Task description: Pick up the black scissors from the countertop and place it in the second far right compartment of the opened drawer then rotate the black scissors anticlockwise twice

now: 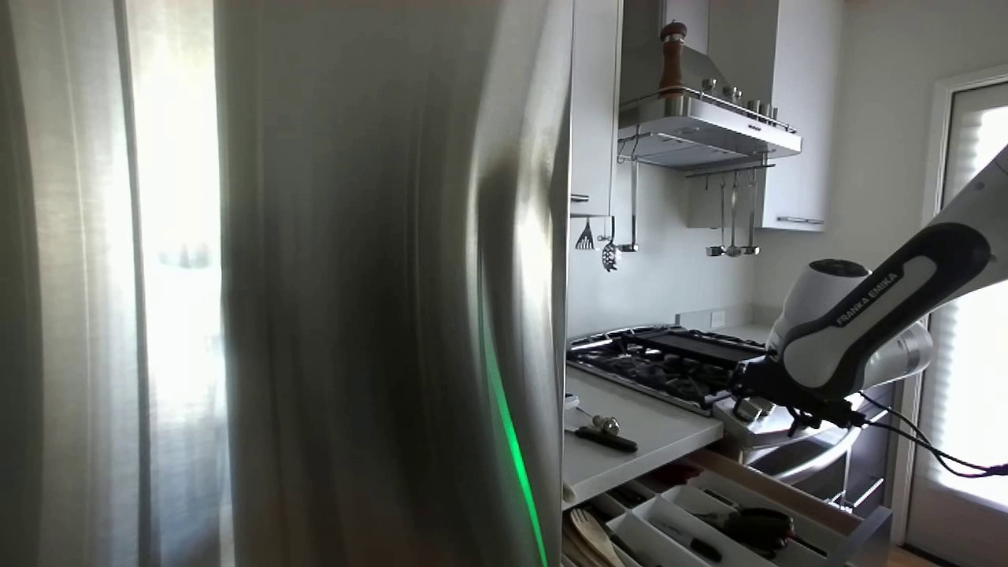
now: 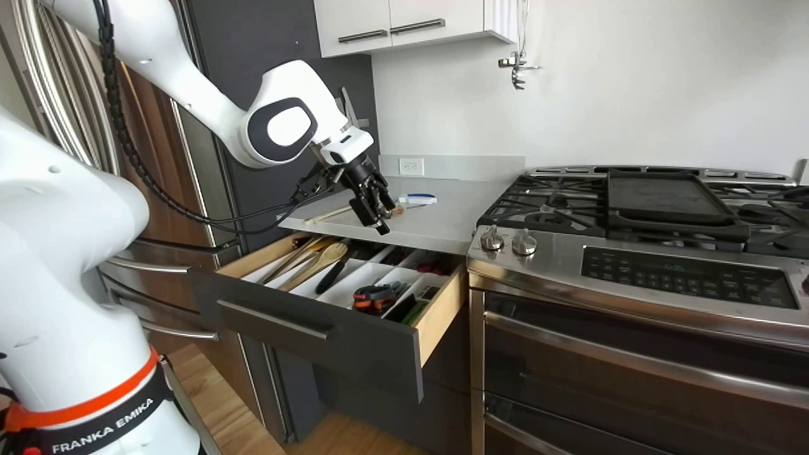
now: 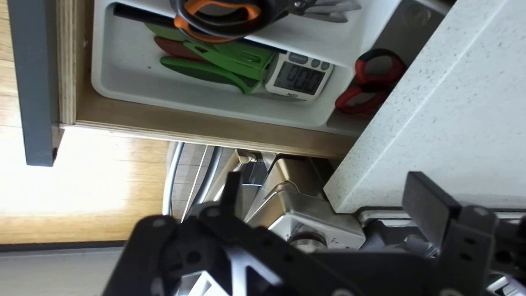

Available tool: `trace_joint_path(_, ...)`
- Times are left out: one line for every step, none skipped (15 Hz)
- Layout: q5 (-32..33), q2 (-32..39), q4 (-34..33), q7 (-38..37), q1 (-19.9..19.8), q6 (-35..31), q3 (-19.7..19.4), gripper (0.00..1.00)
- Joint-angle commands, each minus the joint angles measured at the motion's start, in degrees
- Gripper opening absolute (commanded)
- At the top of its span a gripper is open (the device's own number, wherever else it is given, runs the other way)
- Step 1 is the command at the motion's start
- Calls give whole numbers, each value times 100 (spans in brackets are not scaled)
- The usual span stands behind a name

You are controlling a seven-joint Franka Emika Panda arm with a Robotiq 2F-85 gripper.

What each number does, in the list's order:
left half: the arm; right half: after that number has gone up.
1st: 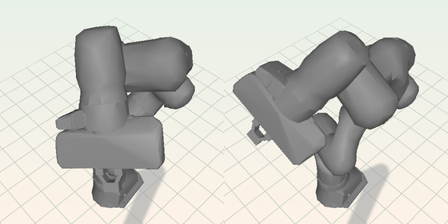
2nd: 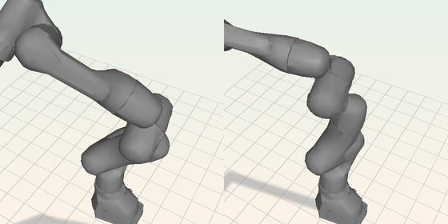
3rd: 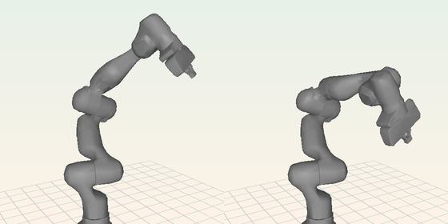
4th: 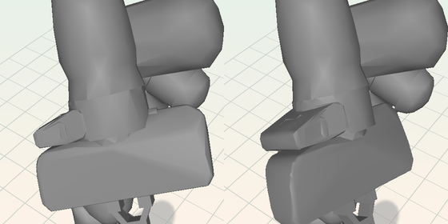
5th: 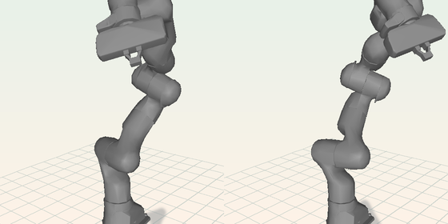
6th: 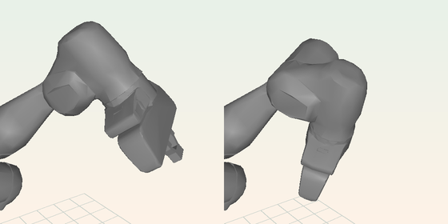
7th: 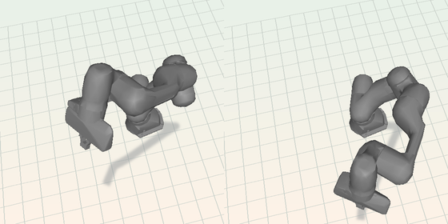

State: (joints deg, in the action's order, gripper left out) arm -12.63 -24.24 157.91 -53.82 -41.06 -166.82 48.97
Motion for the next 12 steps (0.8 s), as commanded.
trace_joint_path(245, 174, -62, -408, 343, 56, -361, 100)
trace_joint_path(46, 254, -215, -648, 525, 417, -472, 100)
trace_joint_path(15, 320, -303, -919, 685, 595, -604, 100)
trace_joint_path(65, 320, -420, -1172, 851, 908, -769, 100)
trace_joint_path(141, 326, -514, -1498, 980, 1141, -922, 100)
trace_joint_path(226, 345, -617, -1814, 1106, 1358, -1100, 100)
trace_joint_path(311, 331, -729, -2093, 1255, 1683, -1317, 100)
trace_joint_path(408, 369, -833, -2391, 1389, 1925, -1520, 100)
trace_joint_path(568, 429, -952, -2718, 1489, 2194, -1703, 100)
trace_joint_path(692, 494, -1032, -3064, 1598, 2329, -1870, 100)
trace_joint_path(848, 618, -1122, -3403, 1694, 2483, -2029, 100)
trace_joint_path(982, 721, -1188, -3740, 1813, 2615, -2188, 100)
